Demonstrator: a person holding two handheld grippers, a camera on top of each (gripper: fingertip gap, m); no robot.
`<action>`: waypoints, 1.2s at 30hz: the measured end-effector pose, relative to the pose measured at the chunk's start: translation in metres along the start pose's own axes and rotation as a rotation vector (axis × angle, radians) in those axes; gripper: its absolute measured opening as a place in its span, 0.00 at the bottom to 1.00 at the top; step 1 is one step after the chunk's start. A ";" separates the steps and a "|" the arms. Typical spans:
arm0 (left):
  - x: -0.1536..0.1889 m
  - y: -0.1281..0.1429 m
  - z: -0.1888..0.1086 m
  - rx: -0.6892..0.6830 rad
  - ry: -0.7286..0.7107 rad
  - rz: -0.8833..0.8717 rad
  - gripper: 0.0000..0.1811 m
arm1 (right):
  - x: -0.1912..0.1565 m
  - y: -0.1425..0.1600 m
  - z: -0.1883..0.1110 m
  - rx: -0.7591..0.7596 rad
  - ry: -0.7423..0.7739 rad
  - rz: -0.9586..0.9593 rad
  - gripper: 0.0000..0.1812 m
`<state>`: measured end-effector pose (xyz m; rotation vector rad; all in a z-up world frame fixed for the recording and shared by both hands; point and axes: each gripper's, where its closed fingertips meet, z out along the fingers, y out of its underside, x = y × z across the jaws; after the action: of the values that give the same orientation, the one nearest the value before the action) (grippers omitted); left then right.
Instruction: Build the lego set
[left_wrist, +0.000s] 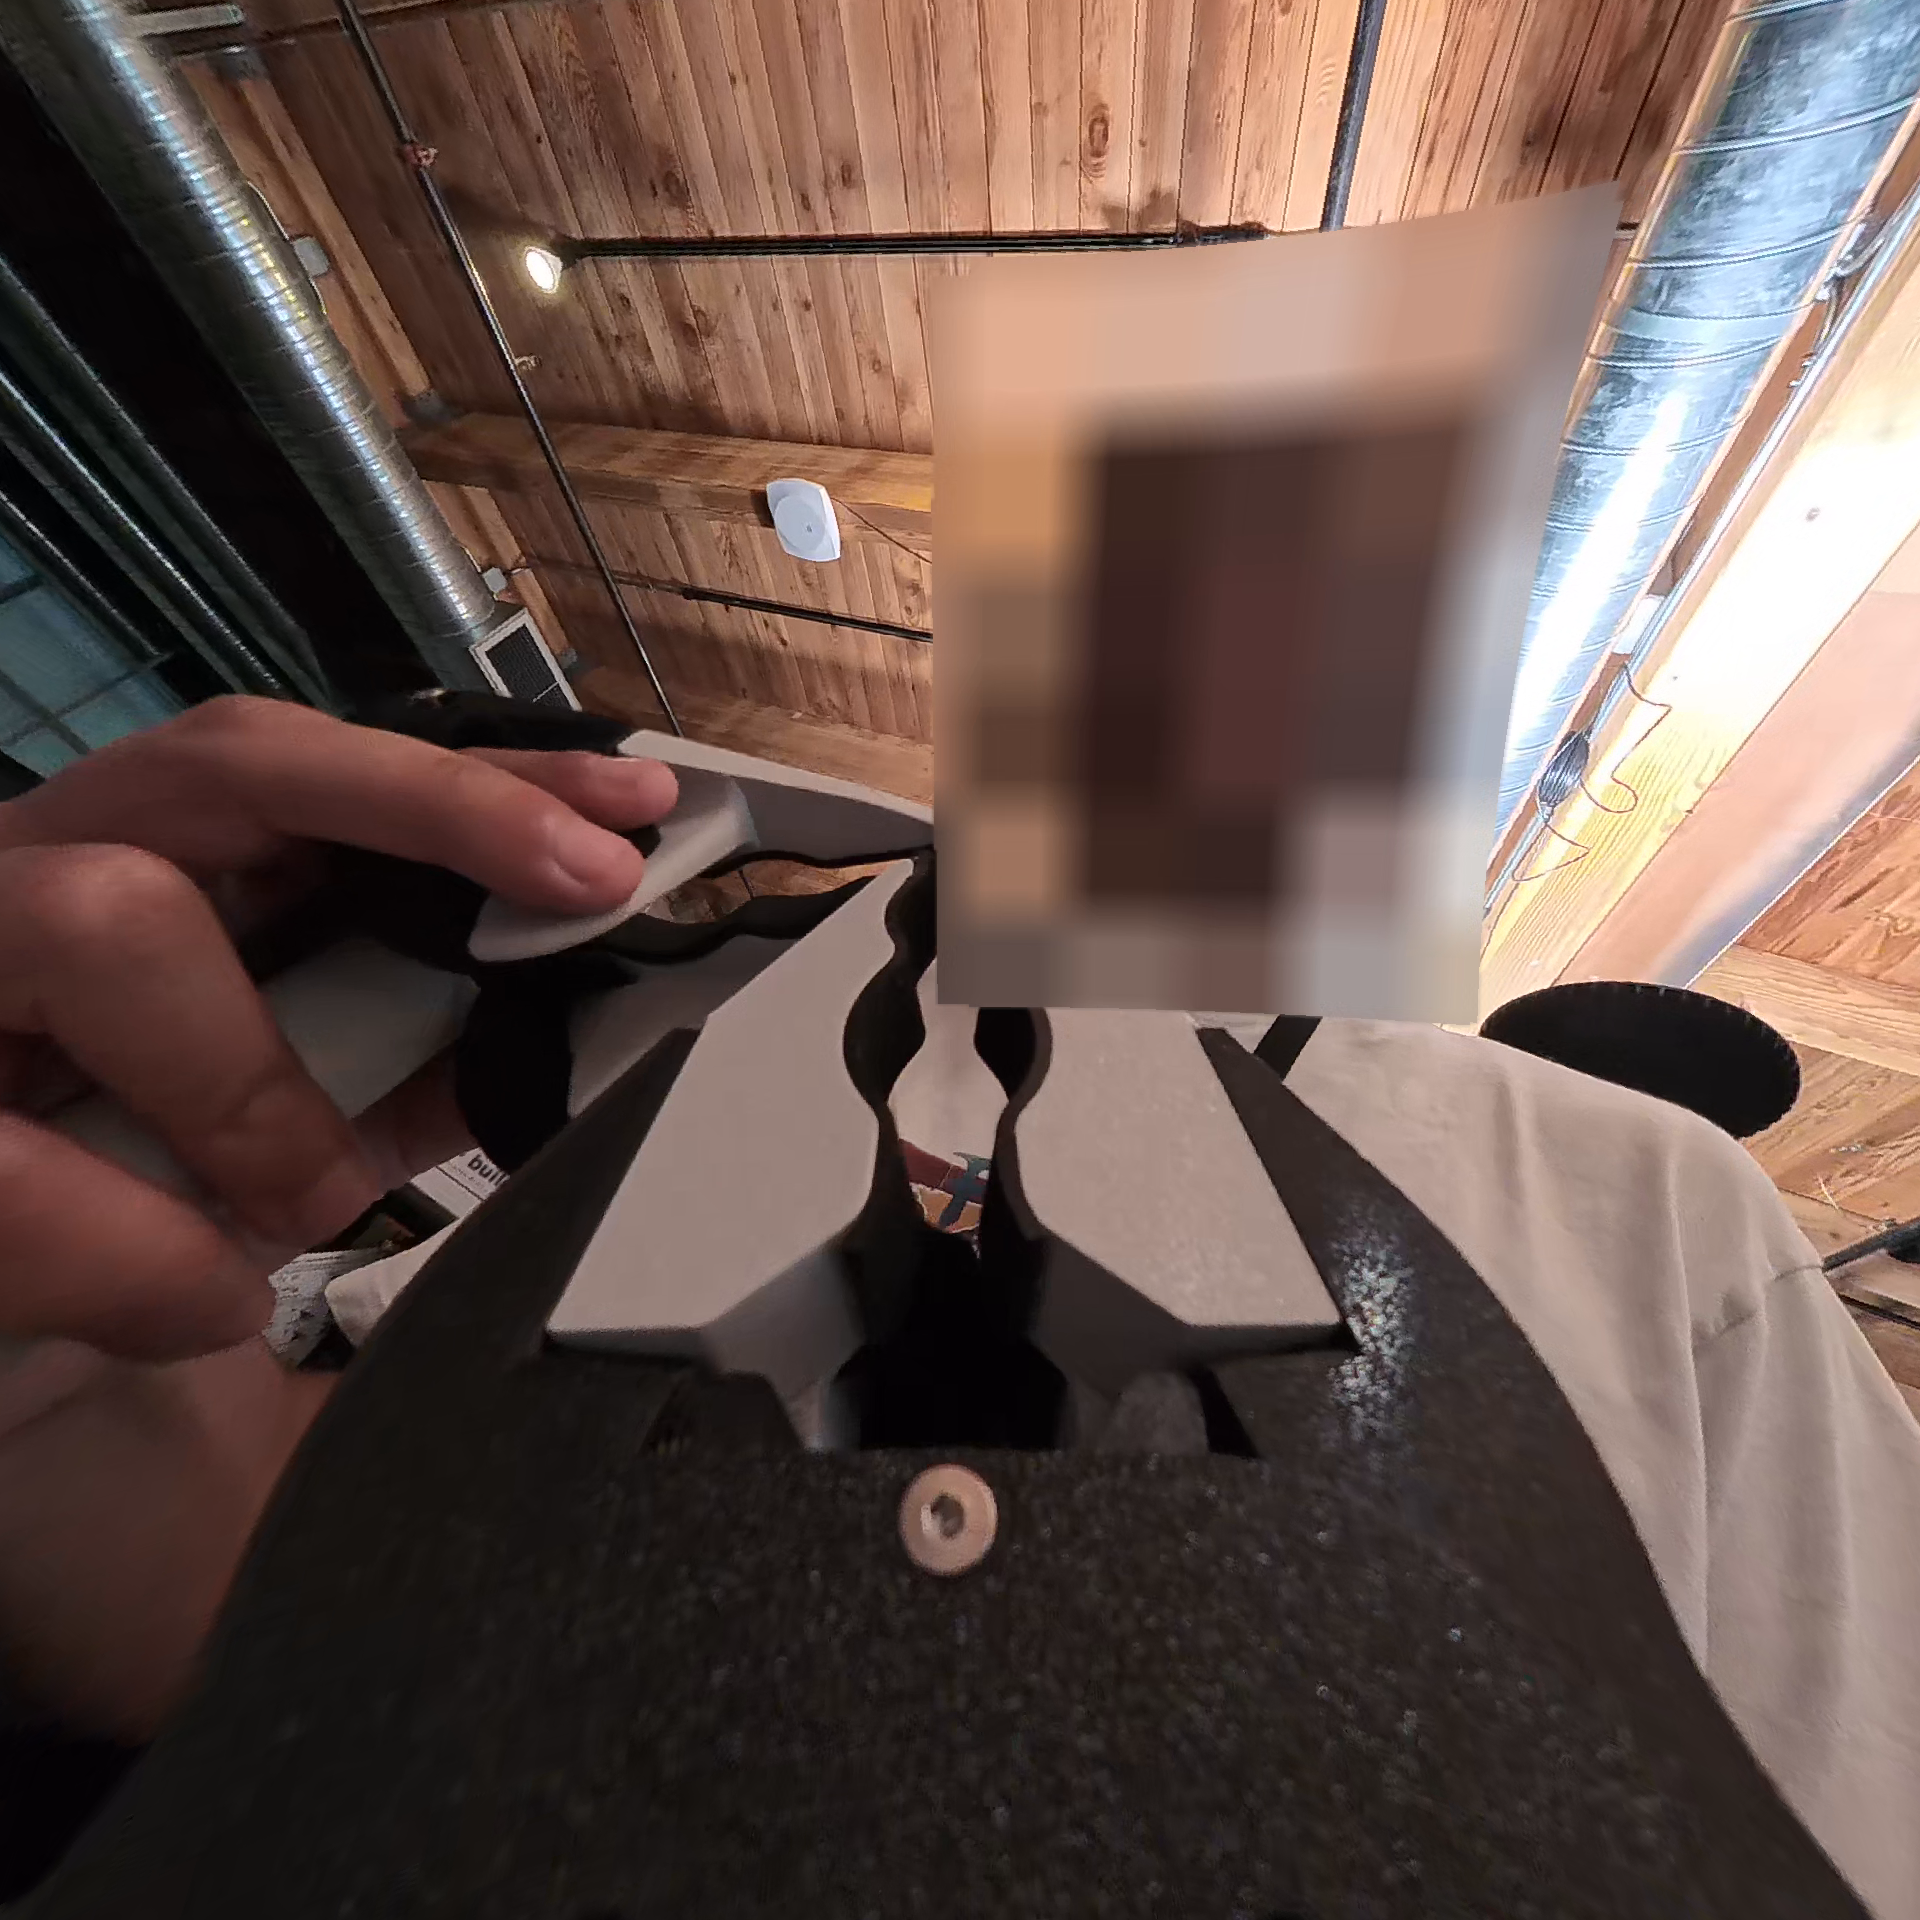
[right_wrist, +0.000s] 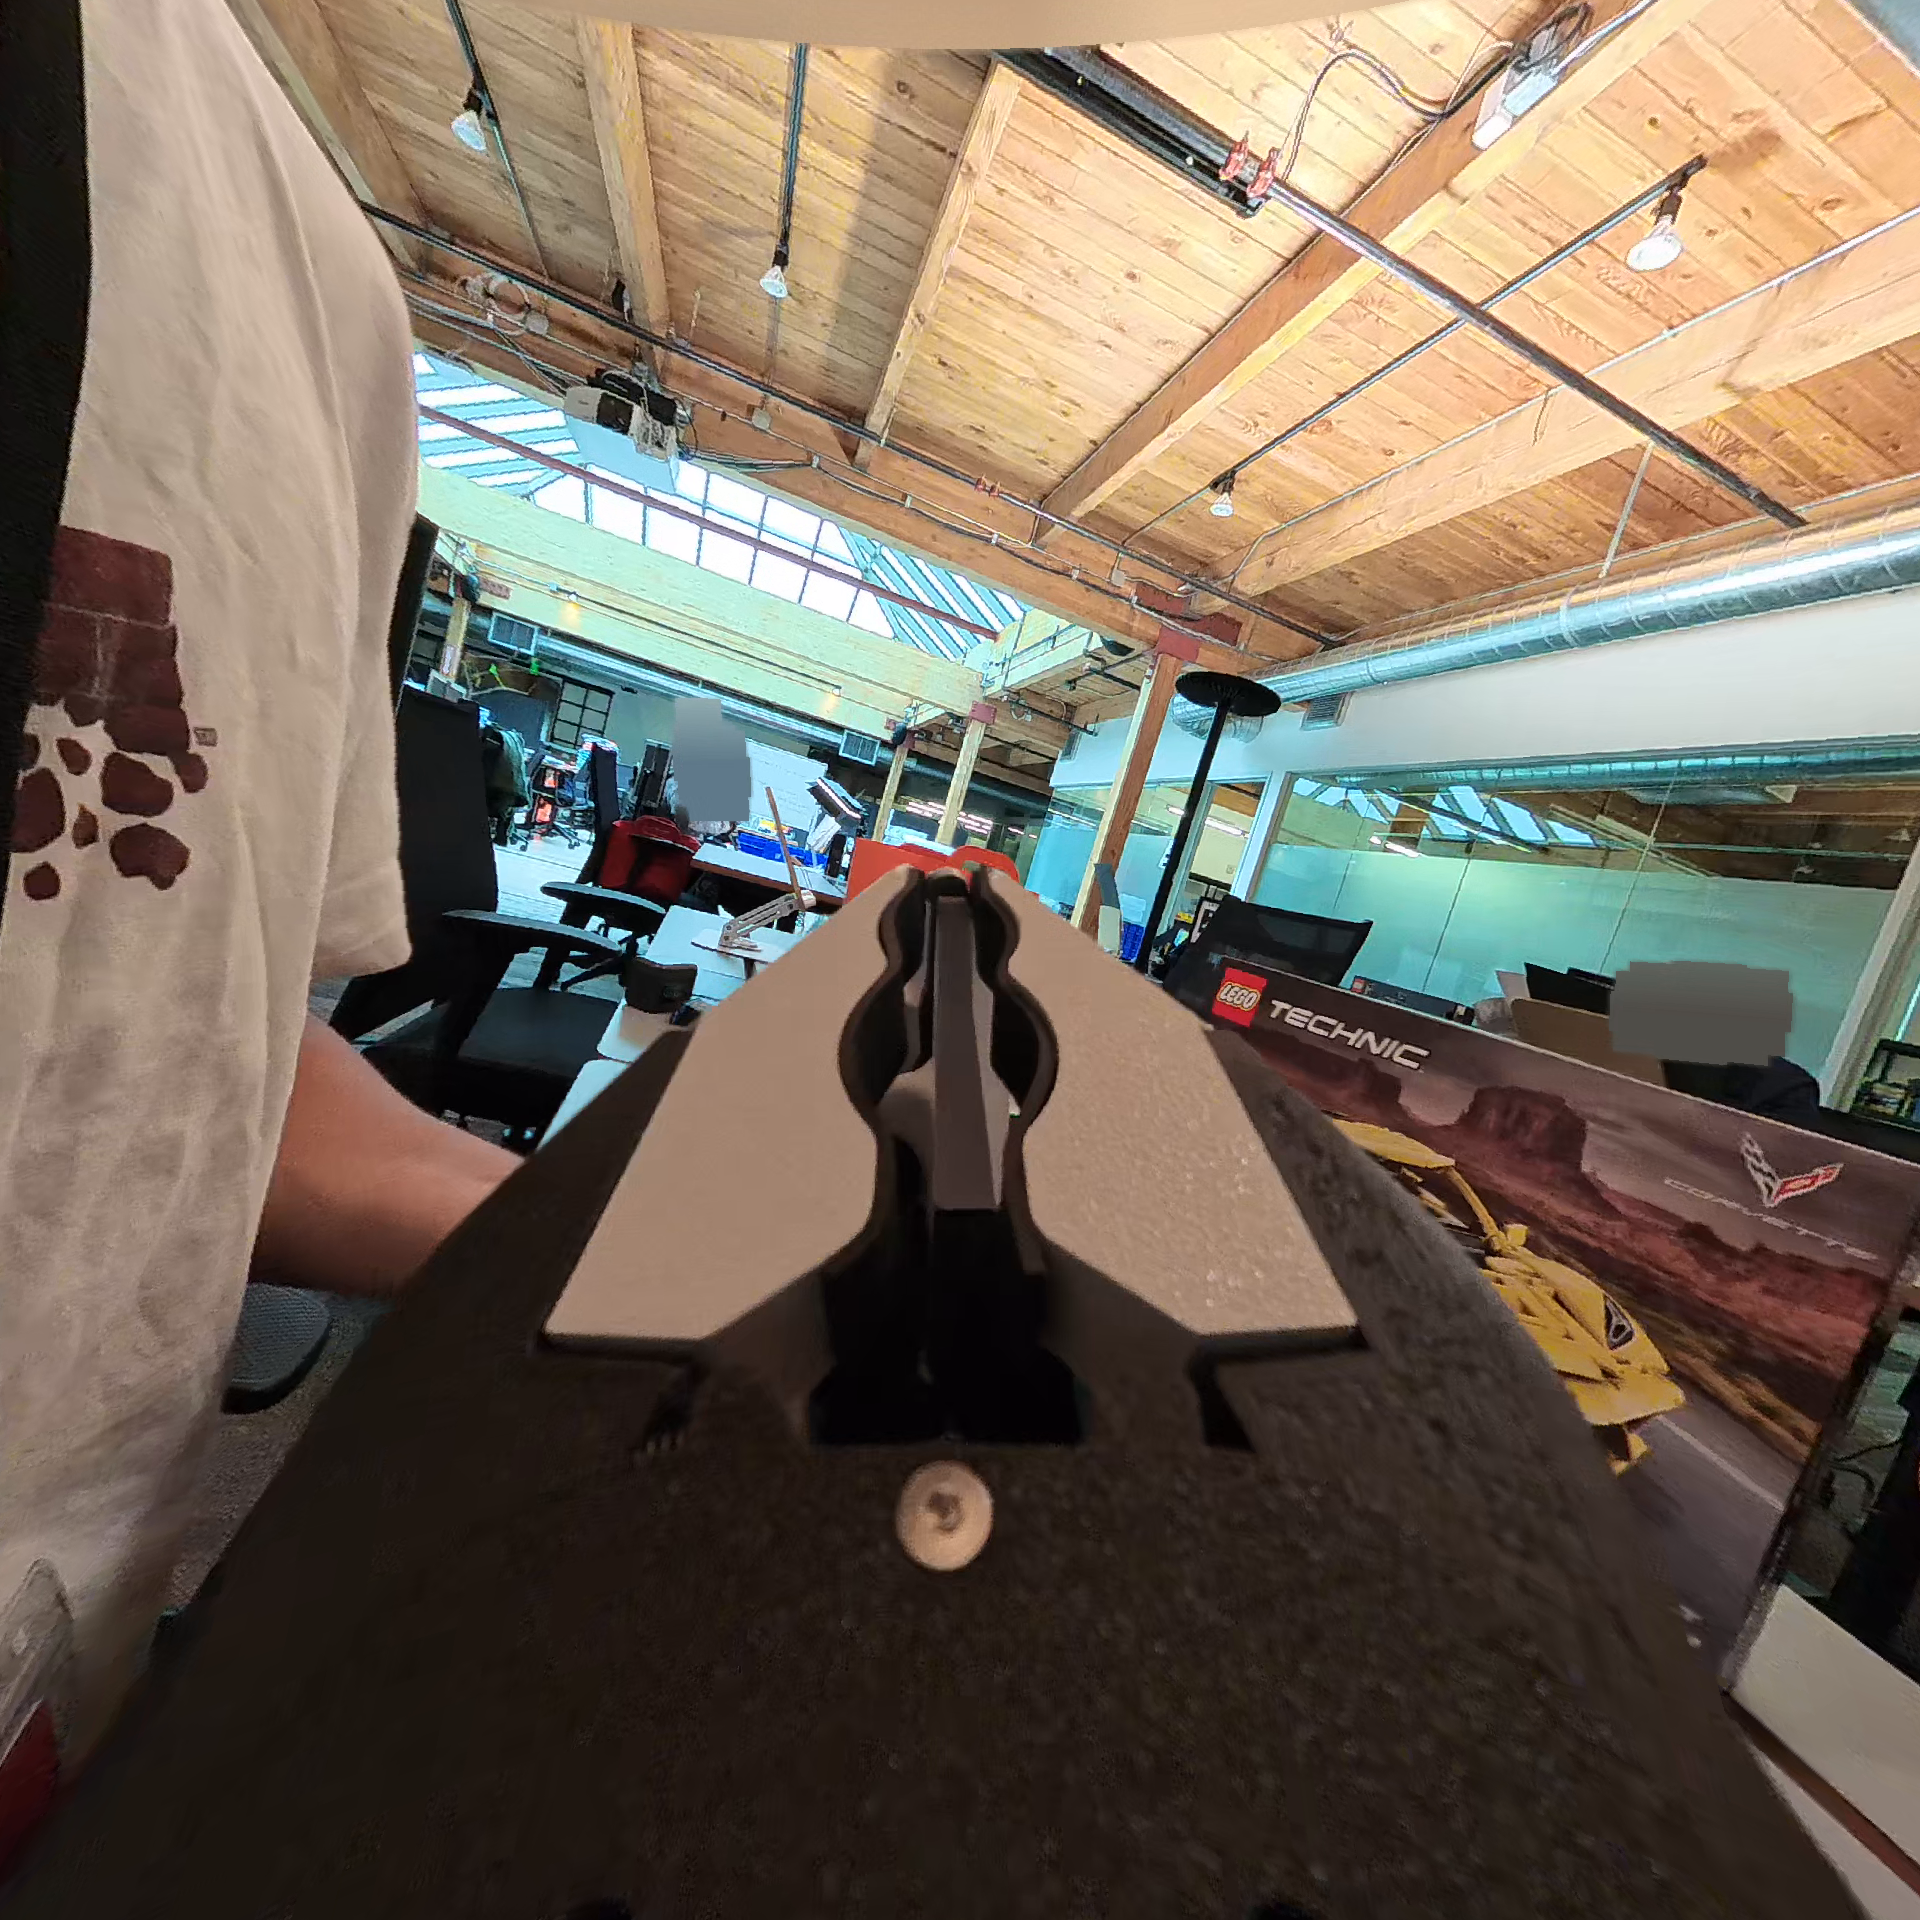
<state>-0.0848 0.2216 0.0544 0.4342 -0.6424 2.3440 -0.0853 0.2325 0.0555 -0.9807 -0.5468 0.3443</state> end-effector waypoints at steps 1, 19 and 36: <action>0.000 0.001 0.000 -0.004 -0.001 0.002 0.00 | -0.001 0.000 0.000 -0.003 0.001 -0.008 0.04; -0.007 0.007 -0.001 -0.007 -0.069 0.108 0.01 | -0.006 0.002 -0.007 -0.040 -0.080 0.073 0.04; -0.007 0.023 0.000 -0.047 -0.006 0.093 0.00 | -0.022 0.001 -0.012 0.004 -0.203 0.212 0.04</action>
<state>-0.0956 0.2025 0.0439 0.3973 -0.7336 2.4108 -0.0967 0.2138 0.0435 -1.0082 -0.6273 0.6391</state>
